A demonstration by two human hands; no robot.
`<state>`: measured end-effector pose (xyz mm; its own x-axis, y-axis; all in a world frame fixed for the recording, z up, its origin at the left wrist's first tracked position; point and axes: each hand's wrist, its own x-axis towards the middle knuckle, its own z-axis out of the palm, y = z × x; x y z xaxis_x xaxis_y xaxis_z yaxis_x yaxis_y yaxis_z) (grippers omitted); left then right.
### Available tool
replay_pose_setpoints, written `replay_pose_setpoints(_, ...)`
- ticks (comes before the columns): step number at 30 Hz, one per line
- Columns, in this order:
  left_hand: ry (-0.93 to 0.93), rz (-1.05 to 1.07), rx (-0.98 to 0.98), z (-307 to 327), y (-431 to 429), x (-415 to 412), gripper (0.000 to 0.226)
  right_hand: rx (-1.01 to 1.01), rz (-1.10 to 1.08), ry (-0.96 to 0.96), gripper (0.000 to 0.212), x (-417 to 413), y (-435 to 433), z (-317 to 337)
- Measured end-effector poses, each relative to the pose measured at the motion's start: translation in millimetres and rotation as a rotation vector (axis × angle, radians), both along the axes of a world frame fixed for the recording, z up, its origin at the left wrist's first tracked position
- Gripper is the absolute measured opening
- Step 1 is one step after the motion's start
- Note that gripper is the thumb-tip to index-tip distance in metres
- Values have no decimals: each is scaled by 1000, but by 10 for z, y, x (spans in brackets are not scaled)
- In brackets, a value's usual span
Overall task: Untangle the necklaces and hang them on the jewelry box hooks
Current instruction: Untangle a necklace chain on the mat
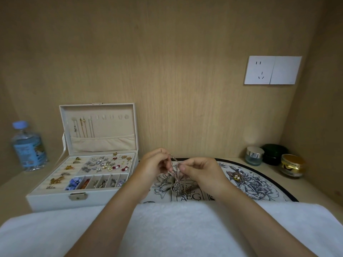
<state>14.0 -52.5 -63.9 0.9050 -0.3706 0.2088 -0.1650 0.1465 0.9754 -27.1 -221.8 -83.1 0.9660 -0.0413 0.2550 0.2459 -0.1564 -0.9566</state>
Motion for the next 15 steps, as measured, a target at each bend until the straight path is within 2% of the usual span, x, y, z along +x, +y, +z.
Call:
replay_pose_setpoints(2, 95, -56, -78, -25, -22, -9, 14, -63, -38, 7, 10, 6, -12, -10)
replay_pose_setpoints(4, 130, -96, -46, -43, -27, -28, 16, -99, -51, 16, 14, 16, -7, -34)
replay_pose_setpoints(6, 82, -94, 142, -32, -17, -62, 27, -115, -61, 6, 14, 20, -14, -53)
replay_pose_setpoints(8, -28, -58, 389, -11, -3, -91, 25, -122, -47, -26, 12, 11, -30, -52)
replay_pose_setpoints(10, -91, -50, 474, -22, 10, -88, 23, -128, -22, -44, 12, 5, -49, -47)
replay_pose_setpoints(15, 33, -60, 100, -67, -3, -71, 28, -105, 29, 17, 13, 10, -50, -30)
